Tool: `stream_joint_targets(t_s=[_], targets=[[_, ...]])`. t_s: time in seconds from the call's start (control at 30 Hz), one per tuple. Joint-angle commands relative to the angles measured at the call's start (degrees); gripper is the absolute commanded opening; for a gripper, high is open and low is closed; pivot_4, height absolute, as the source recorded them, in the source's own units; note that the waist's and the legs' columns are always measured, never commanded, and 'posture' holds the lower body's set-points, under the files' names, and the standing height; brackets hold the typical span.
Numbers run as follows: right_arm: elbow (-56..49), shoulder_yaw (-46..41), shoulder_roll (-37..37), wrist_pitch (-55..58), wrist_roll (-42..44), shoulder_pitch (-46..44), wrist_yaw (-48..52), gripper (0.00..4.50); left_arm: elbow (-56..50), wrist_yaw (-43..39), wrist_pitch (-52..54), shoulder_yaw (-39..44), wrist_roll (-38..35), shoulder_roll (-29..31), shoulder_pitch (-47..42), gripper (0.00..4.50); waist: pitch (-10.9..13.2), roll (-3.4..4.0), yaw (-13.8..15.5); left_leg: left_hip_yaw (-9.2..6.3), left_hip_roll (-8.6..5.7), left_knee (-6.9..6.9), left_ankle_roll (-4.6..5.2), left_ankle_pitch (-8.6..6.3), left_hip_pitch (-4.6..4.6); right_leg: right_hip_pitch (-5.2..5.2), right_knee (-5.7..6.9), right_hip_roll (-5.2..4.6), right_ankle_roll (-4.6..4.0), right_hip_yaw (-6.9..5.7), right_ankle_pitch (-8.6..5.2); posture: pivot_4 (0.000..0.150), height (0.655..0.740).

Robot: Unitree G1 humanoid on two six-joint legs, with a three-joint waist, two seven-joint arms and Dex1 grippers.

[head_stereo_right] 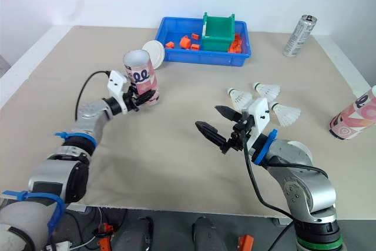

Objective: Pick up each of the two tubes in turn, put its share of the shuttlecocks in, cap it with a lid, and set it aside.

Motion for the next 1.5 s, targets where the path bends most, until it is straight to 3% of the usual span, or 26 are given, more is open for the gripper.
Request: stream_joint_targets(t_s=[0.03, 0.2, 0.27, 0.33, 0.43, 0.7, 0.9, 1.2, 1.5], targets=[[-0.1, -1.2, 0.3, -1.1, -0.2, 0.4, -0.4, 4.5, -11.0, -11.7, 8.3, -1.0, -3.9, 4.1, 2.0, 2.24, 0.0, 0.0, 0.0, 0.0, 0.0, 0.0, -0.01, 0.01, 0.0, 0.0, 0.0, 0.0, 0.0, 0.0, 0.0, 0.15, 0.7384], [-0.4, -0.5, 0.3, -1.1, -0.3, 1.8, 0.3, 4.5, -33.4, -30.9, 30.7, -4.3, -13.0, 14.8, 9.6, 2.24, 0.0, 0.03, -0.3, -0.04, 0.07, -0.06, -0.01, 0.0, -0.1, -0.15, 0.07, 0.02, -0.11, -0.09, -0.07, 0.15, 0.7384], [0.1, -0.4, 0.5, -1.4, -0.8, 1.9, 0.1, 4.5, -38.1, -35.1, 32.6, -6.5, -12.4, 19.4, 12.2, 2.24, 0.0, 0.03, -0.3, -0.1, 0.1, -0.07, -0.01, 0.0, -0.17, -0.24, 0.13, 0.03, -0.18, -0.15, -0.09, 0.15, 0.7384], [0.9, -0.4, 1.0, -1.8, -1.9, 1.9, -0.7, 4.5, -40.1, -38.2, 27.7, -9.7, -9.2, 24.3, 14.4, 2.24, 0.0, 0.05, -0.3, -0.2, 0.11, -0.07, -0.01, 0.01, -0.17, -0.24, 0.18, 0.05, -0.25, -0.25, -0.1, 0.15, 0.7384], [1.6, -0.1, 1.7, -2.3, -3.4, 2.2, -1.7, 4.5, -39.0, -39.0, 17.9, -12.8, -5.5, 28.6, 15.1, 2.24, 0.0, 0.05, -0.1, -0.25, 0.14, -0.07, 0.04, 0.06, -0.15, -0.23, 0.18, 0.09, -0.34, -0.3, -0.05, 0.15, 0.7384], [2.7, 0.8, 2.5, -3.0, -5.2, 2.2, -1.5, 4.5, -37.4, -39.0, 2.0, -15.4, -2.6, 29.6, 15.0, 2.24, 0.0, 0.05, 0.1, -0.27, 0.12, -0.01, 0.11, 0.19, -0.29, -0.27, 0.16, 0.07, -0.33, -0.34, 0.01, 0.15, 0.7384], [6.6, 0.3, 3.4, -4.9, -9.3, 0.7, -5.2, 4.5, -41.9, -39.0, 1.0, -17.6, -5.2, 32.6, 17.7, 2.24, 0.0, 0.05, 0.0, -0.29, 0.14, -0.07, 0.11, 0.19, -0.34, -0.37, 0.16, 0.09, -0.35, -0.35, 0.01, 0.15, 0.7384], [7.9, 3.2, 4.4, -8.2, -21.7, -1.1, -13.6, 4.5, -51.0, -39.0, 11.5, -21.3, -12.4, 40.5, 20.9, 2.24, 0.0, 0.07, -0.1, -0.29, 0.15, -0.07, 0.12, 0.19, -0.43, -0.51, 0.25, 0.12, -0.38, -0.36, 0.01, 0.15, 0.7384], [20.4, 3.5, 6.6, -14.9, -29.0, -8.6, -17.6, 4.5, -45.1, -39.0, 6.7, -25.9, -7.9, 41.6, 17.9, 2.24, 0.0, 0.07, -0.1, -0.26, 0.15, -0.06, 0.25, 0.27, -0.43, -0.58, 0.36, 0.15, -0.42, -0.34, 0.03, 0.15, 0.7384]])
